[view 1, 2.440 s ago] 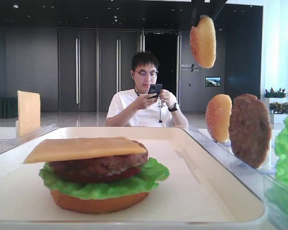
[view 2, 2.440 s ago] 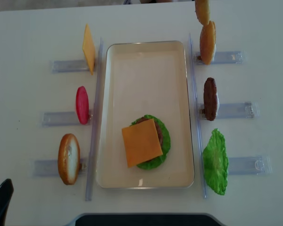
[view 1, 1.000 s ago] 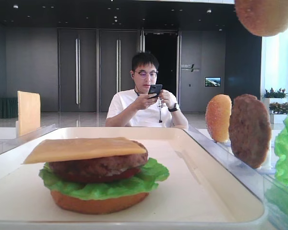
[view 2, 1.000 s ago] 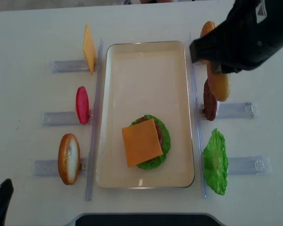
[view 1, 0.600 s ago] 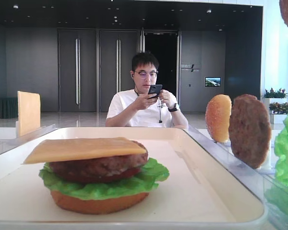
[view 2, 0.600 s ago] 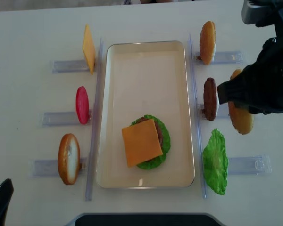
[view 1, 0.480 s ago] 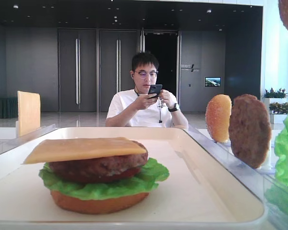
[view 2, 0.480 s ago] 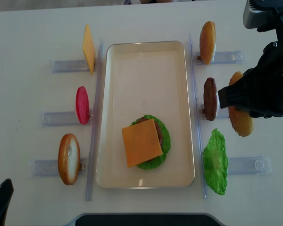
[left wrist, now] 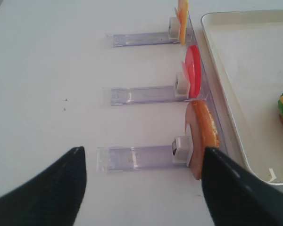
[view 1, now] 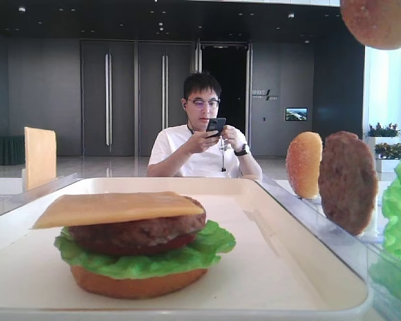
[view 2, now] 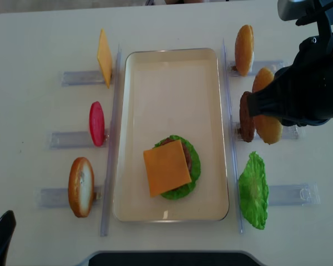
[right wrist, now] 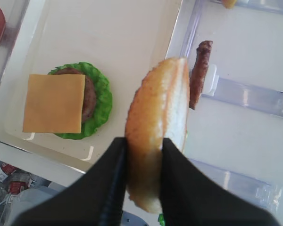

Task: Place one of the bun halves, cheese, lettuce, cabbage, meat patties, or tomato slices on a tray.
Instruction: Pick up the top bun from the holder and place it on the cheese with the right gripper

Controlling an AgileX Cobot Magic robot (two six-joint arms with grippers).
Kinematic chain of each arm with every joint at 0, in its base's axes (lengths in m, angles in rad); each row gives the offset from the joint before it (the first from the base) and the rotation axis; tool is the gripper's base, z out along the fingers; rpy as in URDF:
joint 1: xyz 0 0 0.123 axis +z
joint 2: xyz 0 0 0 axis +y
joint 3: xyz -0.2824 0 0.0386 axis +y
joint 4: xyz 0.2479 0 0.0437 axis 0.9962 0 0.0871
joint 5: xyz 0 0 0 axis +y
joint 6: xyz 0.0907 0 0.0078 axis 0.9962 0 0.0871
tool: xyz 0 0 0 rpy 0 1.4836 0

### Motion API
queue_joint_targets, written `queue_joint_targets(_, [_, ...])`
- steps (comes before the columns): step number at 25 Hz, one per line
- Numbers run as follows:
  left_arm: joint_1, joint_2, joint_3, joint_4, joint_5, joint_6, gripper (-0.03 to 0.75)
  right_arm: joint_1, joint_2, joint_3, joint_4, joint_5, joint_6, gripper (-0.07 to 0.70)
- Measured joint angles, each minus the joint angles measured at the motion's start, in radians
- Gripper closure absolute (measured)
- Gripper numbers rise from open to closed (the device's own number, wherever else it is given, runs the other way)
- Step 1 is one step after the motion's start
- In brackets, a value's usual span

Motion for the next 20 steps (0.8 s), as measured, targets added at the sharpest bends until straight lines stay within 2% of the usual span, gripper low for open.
queue_joint_targets(8, [0.0, 0.0, 0.0, 0.0, 0.0, 0.0, 0.136, -0.007, 0.0, 0.014, 0.017, -0.003, -0.036, 0.455])
queue_joint_targets(10, [0.0, 0.0, 0.0, 0.0, 0.0, 0.0, 0.136, -0.052, 0.0, 0.035, 0.084, -0.017, -0.093, 0.455])
queue_joint_targets(15, [0.0, 0.0, 0.0, 0.0, 0.0, 0.0, 0.136, -0.244, 0.0, 0.097, 0.305, -0.05, -0.311, 0.455])
queue_joint_targets(20, [0.0, 0.0, 0.0, 0.0, 0.0, 0.0, 0.136, -0.281, 0.0, 0.108, 0.353, -0.066, -0.369, 0.455])
